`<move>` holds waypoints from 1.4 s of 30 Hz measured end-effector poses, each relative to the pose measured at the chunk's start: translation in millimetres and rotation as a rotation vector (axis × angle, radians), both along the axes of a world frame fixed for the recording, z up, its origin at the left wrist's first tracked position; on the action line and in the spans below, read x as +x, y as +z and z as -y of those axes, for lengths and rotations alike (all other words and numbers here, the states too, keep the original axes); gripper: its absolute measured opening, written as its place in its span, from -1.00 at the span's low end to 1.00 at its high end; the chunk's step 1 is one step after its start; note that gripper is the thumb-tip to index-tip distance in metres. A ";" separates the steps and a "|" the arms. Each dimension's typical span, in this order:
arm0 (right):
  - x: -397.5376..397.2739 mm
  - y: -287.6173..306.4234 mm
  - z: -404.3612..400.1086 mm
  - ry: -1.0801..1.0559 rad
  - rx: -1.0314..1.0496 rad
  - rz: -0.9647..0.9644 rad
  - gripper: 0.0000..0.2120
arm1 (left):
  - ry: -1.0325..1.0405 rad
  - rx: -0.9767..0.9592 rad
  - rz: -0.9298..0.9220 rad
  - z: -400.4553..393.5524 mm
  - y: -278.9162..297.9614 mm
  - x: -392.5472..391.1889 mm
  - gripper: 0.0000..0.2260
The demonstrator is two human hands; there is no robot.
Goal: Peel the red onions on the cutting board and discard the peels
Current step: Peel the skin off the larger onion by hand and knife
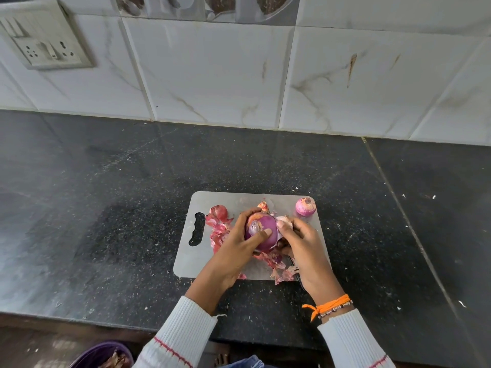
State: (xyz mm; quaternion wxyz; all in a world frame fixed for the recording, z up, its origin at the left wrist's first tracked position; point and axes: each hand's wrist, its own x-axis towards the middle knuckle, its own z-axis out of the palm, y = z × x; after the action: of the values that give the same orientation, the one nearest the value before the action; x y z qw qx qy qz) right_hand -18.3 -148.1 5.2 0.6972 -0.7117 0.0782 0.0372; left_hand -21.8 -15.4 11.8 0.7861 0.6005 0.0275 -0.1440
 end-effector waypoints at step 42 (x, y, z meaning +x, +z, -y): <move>-11.1 17.2 -5.7 -0.015 0.147 -0.072 -0.83 | 0.029 -0.330 -0.273 -3.0 4.4 -1.9 -0.82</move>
State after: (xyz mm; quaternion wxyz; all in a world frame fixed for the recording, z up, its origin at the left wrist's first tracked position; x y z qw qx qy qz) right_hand -29.4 -142.4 22.5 0.7446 -0.6561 0.1056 0.0631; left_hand -23.7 -12.4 16.2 0.8647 0.4380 0.1183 -0.2155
